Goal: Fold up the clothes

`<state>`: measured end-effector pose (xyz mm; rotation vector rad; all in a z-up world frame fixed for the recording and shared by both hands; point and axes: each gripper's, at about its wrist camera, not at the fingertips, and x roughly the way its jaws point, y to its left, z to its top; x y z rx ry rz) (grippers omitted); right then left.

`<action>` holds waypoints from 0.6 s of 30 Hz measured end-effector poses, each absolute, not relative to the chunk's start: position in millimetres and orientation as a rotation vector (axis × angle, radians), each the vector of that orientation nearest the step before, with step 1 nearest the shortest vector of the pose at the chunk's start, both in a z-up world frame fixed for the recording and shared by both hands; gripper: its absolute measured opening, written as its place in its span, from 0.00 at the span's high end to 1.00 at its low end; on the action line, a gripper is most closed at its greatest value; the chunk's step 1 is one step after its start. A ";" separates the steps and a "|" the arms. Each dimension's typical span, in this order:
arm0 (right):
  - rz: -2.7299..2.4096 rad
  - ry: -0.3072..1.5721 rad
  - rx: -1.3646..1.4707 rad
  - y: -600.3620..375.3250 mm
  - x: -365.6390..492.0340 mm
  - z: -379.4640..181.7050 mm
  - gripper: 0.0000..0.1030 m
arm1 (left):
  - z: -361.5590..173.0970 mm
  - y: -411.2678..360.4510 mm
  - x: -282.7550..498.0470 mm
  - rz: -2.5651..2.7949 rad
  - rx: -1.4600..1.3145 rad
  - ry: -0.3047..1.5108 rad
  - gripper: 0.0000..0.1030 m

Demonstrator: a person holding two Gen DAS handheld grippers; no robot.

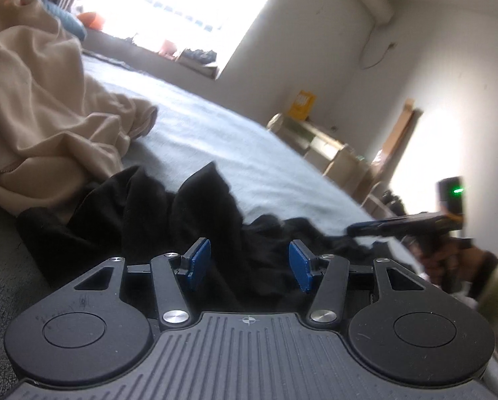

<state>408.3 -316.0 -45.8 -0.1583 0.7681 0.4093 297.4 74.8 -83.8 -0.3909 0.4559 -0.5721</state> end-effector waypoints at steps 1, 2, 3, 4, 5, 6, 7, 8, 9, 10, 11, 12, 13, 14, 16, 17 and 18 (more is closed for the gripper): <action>0.453 0.766 -0.196 -312.0 412.7 -49.7 0.49 | -82.4 76.0 295.4 -0.580 -0.393 0.445 0.49; 0.483 0.767 -0.227 -308.6 418.8 -53.4 0.47 | -81.9 76.8 294.3 -0.585 -0.391 0.439 0.49; 0.504 0.781 -0.253 -307.2 426.7 -56.6 0.46 | -81.5 77.6 293.3 -0.588 -0.390 0.434 0.49; 0.522 0.795 -0.272 -305.7 434.8 -59.9 0.46 | -81.6 78.3 292.7 -0.587 -0.388 0.430 0.49; 0.532 0.809 -0.273 -304.1 443.3 -63.4 0.46 | -81.6 78.9 292.1 -0.586 -0.385 0.426 0.49; 0.544 0.822 -0.273 -302.1 451.0 -66.8 0.46 | -81.6 79.6 291.5 -0.585 -0.383 0.422 0.49; 0.562 0.832 -0.273 -299.3 456.4 -70.3 0.46 | -81.6 80.2 291.0 -0.584 -0.381 0.418 0.49; 0.583 0.843 -0.273 -296.5 461.0 -73.4 0.46 | -81.4 81.0 290.5 -0.588 -0.382 0.412 0.49; 0.612 0.856 -0.271 -293.7 464.0 -76.2 0.46 | -81.1 81.1 289.3 -0.591 -0.379 0.403 0.49; 0.643 0.868 -0.266 -290.6 467.2 -80.4 0.47 | -80.7 81.1 288.2 -0.595 -0.376 0.395 0.49; 0.662 0.875 -0.263 -287.7 467.9 -83.4 0.47 | -80.6 80.6 287.7 -0.600 -0.369 0.390 0.48; 0.676 0.882 -0.261 -285.3 467.5 -85.9 0.48 | -80.6 80.1 287.1 -0.604 -0.362 0.384 0.48; 0.683 0.883 -0.264 -283.2 466.4 -87.6 0.54 | -80.8 79.6 286.6 -0.604 -0.358 0.381 0.47; 0.676 0.868 -0.270 -282.8 463.6 -87.1 0.65 | -81.3 79.1 286.9 -0.606 -0.355 0.383 0.47; 0.665 0.838 -0.241 -285.9 458.4 -83.8 0.94 | -82.3 78.2 287.3 -0.610 -0.347 0.386 0.46; 0.655 0.808 -0.234 -287.7 453.6 -80.6 0.94 | -82.8 77.7 287.6 -0.611 -0.344 0.388 0.46; 0.643 0.779 -0.228 -289.8 448.9 -77.4 0.95 | -82.8 77.8 288.0 -0.607 -0.344 0.390 0.46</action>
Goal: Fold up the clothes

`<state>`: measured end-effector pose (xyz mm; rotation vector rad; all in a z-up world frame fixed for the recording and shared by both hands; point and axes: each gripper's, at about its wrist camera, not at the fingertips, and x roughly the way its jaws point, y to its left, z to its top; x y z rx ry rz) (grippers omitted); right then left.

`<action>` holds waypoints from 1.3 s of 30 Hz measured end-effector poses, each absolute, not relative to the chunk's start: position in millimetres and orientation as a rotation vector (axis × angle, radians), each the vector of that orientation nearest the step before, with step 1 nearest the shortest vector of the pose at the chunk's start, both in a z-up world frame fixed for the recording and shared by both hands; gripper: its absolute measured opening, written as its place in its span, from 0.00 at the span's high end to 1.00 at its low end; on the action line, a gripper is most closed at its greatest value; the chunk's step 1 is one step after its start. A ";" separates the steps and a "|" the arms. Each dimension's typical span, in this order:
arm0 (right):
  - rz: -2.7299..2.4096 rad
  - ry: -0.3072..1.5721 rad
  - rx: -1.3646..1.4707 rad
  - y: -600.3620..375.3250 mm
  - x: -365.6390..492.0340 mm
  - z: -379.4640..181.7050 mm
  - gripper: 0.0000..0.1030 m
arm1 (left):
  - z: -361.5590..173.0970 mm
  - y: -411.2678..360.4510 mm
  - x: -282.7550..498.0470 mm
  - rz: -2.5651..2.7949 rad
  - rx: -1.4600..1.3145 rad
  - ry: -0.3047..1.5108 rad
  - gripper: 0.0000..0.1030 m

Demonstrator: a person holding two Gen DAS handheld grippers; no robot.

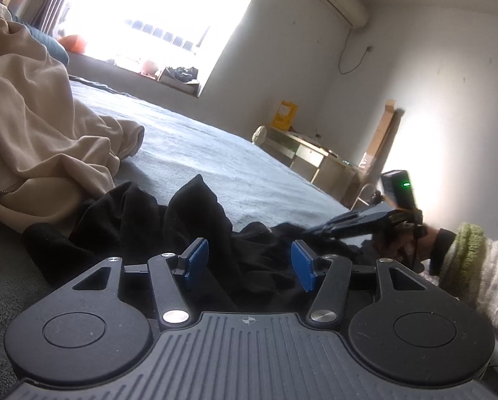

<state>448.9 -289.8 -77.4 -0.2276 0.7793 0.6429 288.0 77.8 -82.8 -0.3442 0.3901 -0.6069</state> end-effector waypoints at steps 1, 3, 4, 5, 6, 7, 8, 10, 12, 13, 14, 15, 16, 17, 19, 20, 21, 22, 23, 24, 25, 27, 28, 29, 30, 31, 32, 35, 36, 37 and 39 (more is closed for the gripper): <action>0.624 0.752 -0.222 -293.0 444.9 -74.1 0.95 | -83.0 78.1 288.1 -0.604 -0.345 0.389 0.46; 0.586 0.697 -0.211 -299.3 436.8 -67.6 0.95 | -83.2 78.8 288.3 -0.598 -0.348 0.388 0.46; 0.564 0.675 -0.204 -302.9 433.8 -64.9 0.95 | -83.2 78.8 288.8 -0.597 -0.347 0.387 0.46; 0.538 0.673 -0.192 -307.4 434.0 -64.4 0.95 | -83.5 78.4 289.1 -0.595 -0.345 0.389 0.46; 0.516 0.680 -0.182 -310.4 435.2 -65.4 0.95 | -83.8 78.1 289.4 -0.593 -0.342 0.391 0.46; 0.494 0.689 -0.182 -312.1 437.0 -68.2 0.95 | -84.1 77.7 289.7 -0.592 -0.340 0.393 0.46; 0.469 0.706 -0.188 -312.6 439.7 -72.1 0.95 | -84.3 77.5 289.9 -0.591 -0.338 0.395 0.46; 0.413 0.734 -0.192 -313.1 445.5 -80.0 0.95 | -84.2 77.6 289.3 -0.590 -0.337 0.393 0.46; 0.364 0.740 -0.185 -314.2 447.5 -83.6 0.96 | -84.2 77.8 288.8 -0.589 -0.335 0.391 0.46; 0.341 0.738 -0.180 -315.0 447.7 -84.1 0.96 | -84.1 78.0 288.5 -0.589 -0.335 0.389 0.46; 0.318 0.735 -0.175 -315.7 447.8 -84.6 0.96 | -84.0 78.2 288.3 -0.588 -0.334 0.386 0.46; 0.297 0.731 -0.171 -316.5 447.5 -84.6 0.96 | -83.8 78.5 288.1 -0.587 -0.333 0.384 0.46; 0.281 0.728 -0.165 -317.1 446.4 -84.3 0.96 | -83.7 78.7 288.0 -0.586 -0.333 0.382 0.46; 0.272 0.741 -0.150 -317.4 447.1 -86.5 0.96 | -84.0 78.8 288.6 -0.588 -0.334 0.383 0.46; 0.232 0.777 -0.146 -314.2 450.0 -92.0 0.93 | -83.9 79.3 288.8 -0.590 -0.336 0.382 0.46; 0.222 0.773 -0.158 -311.0 449.2 -90.3 0.87 | -83.6 79.7 288.6 -0.591 -0.337 0.381 0.46; 0.211 0.767 -0.167 -308.6 447.5 -86.8 0.78 | -83.3 80.2 288.3 -0.591 -0.338 0.379 0.46; 0.203 0.754 -0.169 -308.1 443.5 -78.6 0.58 | -83.0 80.6 288.1 -0.592 -0.339 0.377 0.46; 0.194 0.741 -0.171 -307.6 439.5 -70.4 0.53 | -82.7 81.0 287.8 -0.592 -0.340 0.376 0.46; 0.185 0.728 -0.172 -307.1 435.5 -62.2 0.51 | -82.3 81.5 287.4 -0.593 -0.340 0.373 0.46; 0.177 0.715 -0.174 -306.6 431.5 -54.0 0.50 | -80.8 82.2 285.8 -0.593 -0.339 0.363 0.46; 0.158 0.690 -0.174 -305.3 423.4 -37.5 0.47 | -75.5 84.5 280.8 -0.594 -0.333 0.334 0.46; 0.147 0.680 -0.164 -303.6 419.1 -28.7 0.46 | -71.4 88.5 277.6 -0.592 -0.329 0.314 0.46; 0.140 0.670 -0.153 -300.9 415.0 -20.1 0.46 | -67.4 92.4 274.4 -0.590 -0.326 0.294 0.46; 0.149 0.662 -0.140 -295.5 411.2 -11.9 0.46 | -63.2 96.8 271.1 -0.586 -0.323 0.274 0.46; 0.159 0.653 -0.131 -288.6 407.4 -3.9 0.46 | -57.9 104.1 267.8 -0.573 -0.321 0.253 0.46; 0.173 0.640 -0.134 -277.7 403.5 3.6 0.46 | -52.7 111.8 266.1 -0.543 -0.314 0.242 0.45; 0.241 0.608 -0.139 -237.6 393.3 22.1 0.46 | -44.0 138.1 269.3 -0.404 -0.293 0.254 0.44; 0.293 0.602 -0.138 -220.0 389.3 25.7 0.46 | -44.1 149.4 271.5 -0.365 -0.311 0.261 0.44; 0.347 0.597 -0.142 -201.1 385.4 28.7 0.46 | -44.8 161.0 274.3 -0.330 -0.340 0.273 0.44; 0.468 0.597 -0.201 -152.4 377.9 24.4 0.46 | -47.4 184.0 279.4 -0.271 -0.412 0.292 0.44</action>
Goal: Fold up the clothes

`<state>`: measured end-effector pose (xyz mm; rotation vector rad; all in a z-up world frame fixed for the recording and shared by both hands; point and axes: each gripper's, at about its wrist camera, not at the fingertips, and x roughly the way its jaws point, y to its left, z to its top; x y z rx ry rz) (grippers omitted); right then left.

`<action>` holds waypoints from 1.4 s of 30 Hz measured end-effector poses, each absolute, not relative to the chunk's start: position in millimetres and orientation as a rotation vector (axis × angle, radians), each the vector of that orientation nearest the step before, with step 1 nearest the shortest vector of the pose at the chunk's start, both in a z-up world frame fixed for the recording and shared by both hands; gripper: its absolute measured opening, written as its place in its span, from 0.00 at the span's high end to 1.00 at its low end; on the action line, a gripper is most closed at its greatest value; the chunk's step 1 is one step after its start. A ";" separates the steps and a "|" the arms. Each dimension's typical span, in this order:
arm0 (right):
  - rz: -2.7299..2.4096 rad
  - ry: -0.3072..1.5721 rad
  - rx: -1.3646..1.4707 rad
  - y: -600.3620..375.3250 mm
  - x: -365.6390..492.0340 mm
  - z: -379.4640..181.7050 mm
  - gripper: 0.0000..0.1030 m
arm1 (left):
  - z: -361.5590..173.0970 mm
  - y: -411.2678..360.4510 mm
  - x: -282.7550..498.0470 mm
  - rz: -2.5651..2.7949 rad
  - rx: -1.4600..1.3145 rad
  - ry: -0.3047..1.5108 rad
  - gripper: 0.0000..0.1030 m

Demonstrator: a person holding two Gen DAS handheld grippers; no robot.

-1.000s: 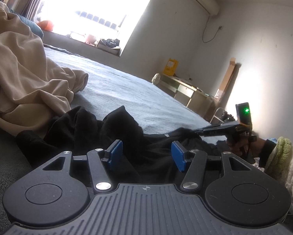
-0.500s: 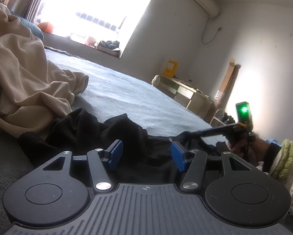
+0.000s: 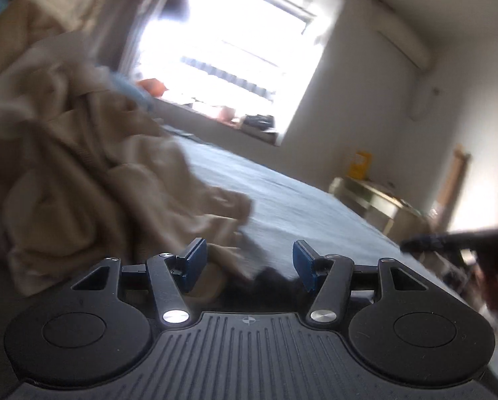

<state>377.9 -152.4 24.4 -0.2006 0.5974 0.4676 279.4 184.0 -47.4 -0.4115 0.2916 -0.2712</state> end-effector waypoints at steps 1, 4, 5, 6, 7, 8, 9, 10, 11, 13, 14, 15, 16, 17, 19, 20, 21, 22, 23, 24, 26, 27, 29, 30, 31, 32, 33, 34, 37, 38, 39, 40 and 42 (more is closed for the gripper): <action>0.530 0.600 -0.239 -126.9 373.9 20.2 0.46 | -48.7 193.4 280.5 -0.250 -0.439 0.296 0.44; 0.702 0.591 -0.420 -50.7 356.0 -1.1 0.46 | -52.6 215.7 283.7 -0.193 -0.497 0.295 0.44; 0.750 0.578 -0.491 -28.1 348.6 -9.6 0.46 | -54.0 220.1 283.6 -0.179 -0.507 0.293 0.44; 0.797 0.564 -0.562 -5.6 341.2 -18.0 0.46 | -54.9 224.0 284.1 -0.164 -0.517 0.295 0.44; 0.844 0.548 -0.633 17.0 333.8 -26.5 0.46 | -55.8 226.3 284.2 -0.161 -0.527 0.297 0.44; 0.884 0.533 -0.700 37.4 327.5 -34.2 0.46 | -56.7 228.7 284.2 -0.158 -0.537 0.299 0.44; 0.904 0.518 -0.755 51.9 324.2 -39.6 0.46 | -57.5 230.9 284.2 -0.155 -0.547 0.301 0.44; 0.916 0.511 -0.804 64.6 322.5 -44.9 0.46 | -57.9 231.8 283.6 -0.155 -0.551 0.301 0.44; 0.907 0.526 -0.832 72.2 325.3 -49.9 0.46 | -57.9 232.2 282.8 -0.156 -0.555 0.300 0.44; 0.886 0.564 -0.880 86.5 332.2 -60.0 0.51 | -57.8 232.5 281.6 -0.159 -0.559 0.298 0.44; 0.870 0.608 -0.874 90.4 340.3 -64.9 0.60 | -57.7 232.6 281.1 -0.160 -0.560 0.297 0.44; 0.855 0.650 -0.860 93.3 348.4 -69.1 0.63 | -57.6 232.6 280.5 -0.161 -0.560 0.295 0.44; 0.846 0.683 -0.825 92.8 355.3 -69.9 0.81 | -58.1 232.8 279.7 -0.161 -0.561 0.294 0.44; 0.840 0.693 -0.784 90.9 359.5 -66.3 0.95 | -58.5 233.0 280.4 -0.159 -0.564 0.294 0.44; 0.827 0.675 -0.677 81.5 365.3 -49.9 0.95 | -59.7 235.0 280.9 -0.154 -0.576 0.292 0.44; 0.826 0.663 -0.596 72.1 368.2 -35.9 0.95 | -60.3 236.1 281.1 -0.154 -0.582 0.293 0.44; 0.821 0.651 -0.520 62.2 371.2 -22.0 0.95 | -61.0 236.8 281.2 -0.154 -0.588 0.295 0.44; 0.810 0.640 -0.448 50.3 374.3 -8.4 0.95 | -61.6 237.4 281.3 -0.155 -0.592 0.296 0.44; 0.795 0.631 -0.367 35.6 376.9 4.7 0.95 | -62.1 236.5 281.9 -0.159 -0.591 0.299 0.44; 0.778 0.623 -0.287 20.3 378.3 16.9 0.95 | -62.5 235.3 282.6 -0.164 -0.589 0.302 0.44; 0.731 0.617 -0.131 -14.1 374.7 35.7 0.95 | -62.0 230.2 283.5 -0.176 -0.573 0.308 0.44; 0.704 0.613 -0.058 -30.7 371.3 44.1 0.95 | -61.6 227.5 283.6 -0.185 -0.564 0.311 0.44; 0.631 0.603 0.049 -61.8 355.7 50.5 0.95 | -60.2 220.7 283.0 -0.210 -0.542 0.317 0.44; 0.603 0.593 0.088 -77.6 345.3 50.9 0.95 | -59.2 216.7 282.4 -0.223 -0.528 0.318 0.44; 0.572 0.584 0.129 -93.6 335.1 50.0 0.95 | -58.2 212.6 281.9 -0.236 -0.515 0.318 0.44; 0.533 0.580 0.177 -110.1 325.5 45.6 0.95 | -57.4 208.0 281.5 -0.250 -0.497 0.319 0.44; 0.493 0.576 0.225 -126.7 315.9 41.1 0.95 | -57.0 203.3 280.6 -0.259 -0.478 0.319 0.44; 0.454 0.571 0.273 -143.2 306.3 36.7 0.94 | -56.6 198.6 279.9 -0.268 -0.459 0.319 0.44; 0.344 0.609 0.396 -186.2 285.5 10.0 0.92 | -57.6 185.9 279.9 -0.293 -0.406 0.330 0.44; 0.311 0.647 0.404 -194.5 279.9 -1.5 0.89 | -58.3 182.2 280.1 -0.299 -0.393 0.336 0.44; 0.275 0.685 0.394 -200.4 275.2 -10.9 0.86 | -59.0 178.8 280.3 -0.308 -0.381 0.342 0.44; 0.238 0.715 0.375 -205.7 270.3 -18.7 0.78 | -59.8 175.7 280.6 -0.317 -0.370 0.348 0.44; 0.166 0.716 0.293 -212.5 259.6 -24.2 0.65 | -60.4 169.5 280.1 -0.333 -0.350 0.356 0.44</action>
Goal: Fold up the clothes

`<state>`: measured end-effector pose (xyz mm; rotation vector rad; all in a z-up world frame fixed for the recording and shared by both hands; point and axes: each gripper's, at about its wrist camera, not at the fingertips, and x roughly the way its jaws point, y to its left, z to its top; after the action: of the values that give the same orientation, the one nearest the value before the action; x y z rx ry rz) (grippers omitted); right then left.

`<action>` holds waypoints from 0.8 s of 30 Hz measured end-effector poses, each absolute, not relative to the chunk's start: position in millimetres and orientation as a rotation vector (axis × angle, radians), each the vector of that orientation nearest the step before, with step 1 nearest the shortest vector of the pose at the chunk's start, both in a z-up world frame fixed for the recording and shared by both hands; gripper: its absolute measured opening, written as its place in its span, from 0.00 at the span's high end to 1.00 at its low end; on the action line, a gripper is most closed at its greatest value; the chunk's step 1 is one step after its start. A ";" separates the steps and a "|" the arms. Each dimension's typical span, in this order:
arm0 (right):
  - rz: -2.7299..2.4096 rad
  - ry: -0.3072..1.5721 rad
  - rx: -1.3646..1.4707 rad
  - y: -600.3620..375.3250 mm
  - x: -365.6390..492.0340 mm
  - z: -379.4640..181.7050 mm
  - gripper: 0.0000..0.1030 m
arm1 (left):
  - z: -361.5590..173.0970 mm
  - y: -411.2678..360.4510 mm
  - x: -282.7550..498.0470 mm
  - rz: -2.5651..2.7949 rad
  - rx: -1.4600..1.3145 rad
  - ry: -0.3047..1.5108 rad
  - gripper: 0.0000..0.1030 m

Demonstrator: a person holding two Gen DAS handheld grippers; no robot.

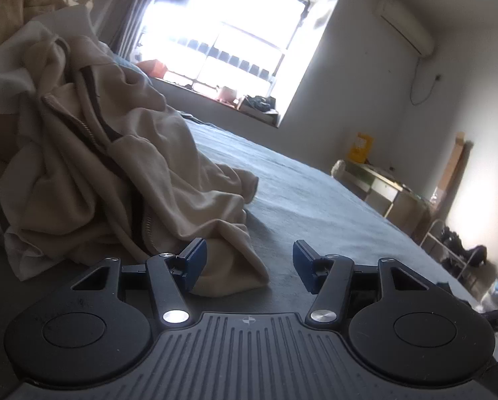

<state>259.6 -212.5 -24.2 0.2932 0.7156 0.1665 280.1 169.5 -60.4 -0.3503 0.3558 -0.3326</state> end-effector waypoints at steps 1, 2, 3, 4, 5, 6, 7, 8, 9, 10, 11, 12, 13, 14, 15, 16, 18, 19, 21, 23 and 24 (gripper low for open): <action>0.145 0.684 0.242 -211.3 254.5 -21.3 0.64 | -60.6 166.1 279.4 -0.341 -0.341 0.357 0.44; 0.143 0.646 0.183 -205.3 250.0 -16.7 0.62 | -60.8 162.8 278.8 -0.350 -0.331 0.358 0.44; 0.163 0.617 0.124 -197.4 247.6 -11.4 0.61 | -61.0 159.3 278.2 -0.358 -0.322 0.359 0.44; 0.204 0.603 0.060 -185.2 247.9 -9.1 0.58 | -61.8 155.4 278.5 -0.363 -0.309 0.363 0.44; 0.244 0.588 -0.004 -173.0 248.1 -6.8 0.55 | -63.1 151.7 278.9 -0.368 -0.293 0.368 0.44; 0.286 0.574 -0.069 -159.5 248.5 -5.4 0.53 | -64.3 148.0 279.3 -0.373 -0.277 0.373 0.44; 0.333 0.566 -0.139 -142.2 248.8 -7.1 0.48 | -65.2 144.7 279.4 -0.373 -0.260 0.375 0.44; 0.372 0.561 -0.211 -124.5 250.0 -11.1 0.45 | -65.7 141.7 279.2 -0.375 -0.243 0.376 0.44; 0.390 0.566 -0.270 -110.0 254.3 -16.8 0.45 | -65.8 139.9 278.2 -0.378 -0.230 0.372 0.44; 0.408 0.570 -0.329 -95.6 258.6 -22.5 0.45 | -65.9 138.2 277.3 -0.382 -0.219 0.369 0.44; 0.425 0.575 -0.379 -83.5 261.7 -27.6 0.45 | -65.7 137.7 276.8 -0.386 -0.215 0.367 0.44; 0.436 0.586 -0.402 -77.7 261.4 -31.1 0.45 | -65.5 137.2 276.3 -0.390 -0.210 0.366 0.44; 0.447 0.592 -0.425 -72.8 260.0 -34.3 0.45 | -65.3 136.8 275.9 -0.395 -0.206 0.364 0.44; 0.459 0.586 -0.454 -70.4 254.9 -37.2 0.45 | -65.3 136.3 275.6 -0.399 -0.202 0.363 0.44; 0.466 0.576 -0.489 -68.6 248.6 -40.2 0.45 | -66.1 136.1 276.3 -0.401 -0.202 0.369 0.44; 0.469 0.569 -0.523 -67.3 243.9 -42.8 0.45 | -66.8 135.9 276.9 -0.402 -0.202 0.374 0.44; 0.473 0.565 -0.573 -66.3 238.2 -48.0 0.45 | -67.7 134.1 276.6 -0.402 -0.194 0.379 0.44; 0.476 0.563 -0.599 -64.1 238.1 -50.1 0.45 | -68.0 133.2 276.4 -0.401 -0.189 0.380 0.44; 0.480 0.552 -0.658 -60.3 238.7 -54.0 0.48 | -68.3 132.2 275.6 -0.402 -0.184 0.377 0.44; 0.483 0.549 -0.709 -57.6 241.1 -57.7 0.52 | -68.7 132.0 275.1 -0.405 -0.182 0.377 0.44; 0.485 0.557 -0.724 -56.7 243.8 -59.3 0.54 | -68.9 131.9 275.6 -0.405 -0.183 0.378 0.44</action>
<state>243.8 -56.7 -59.3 -0.7236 0.5571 0.4850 275.6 131.9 -68.9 -0.1829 0.3781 -0.4047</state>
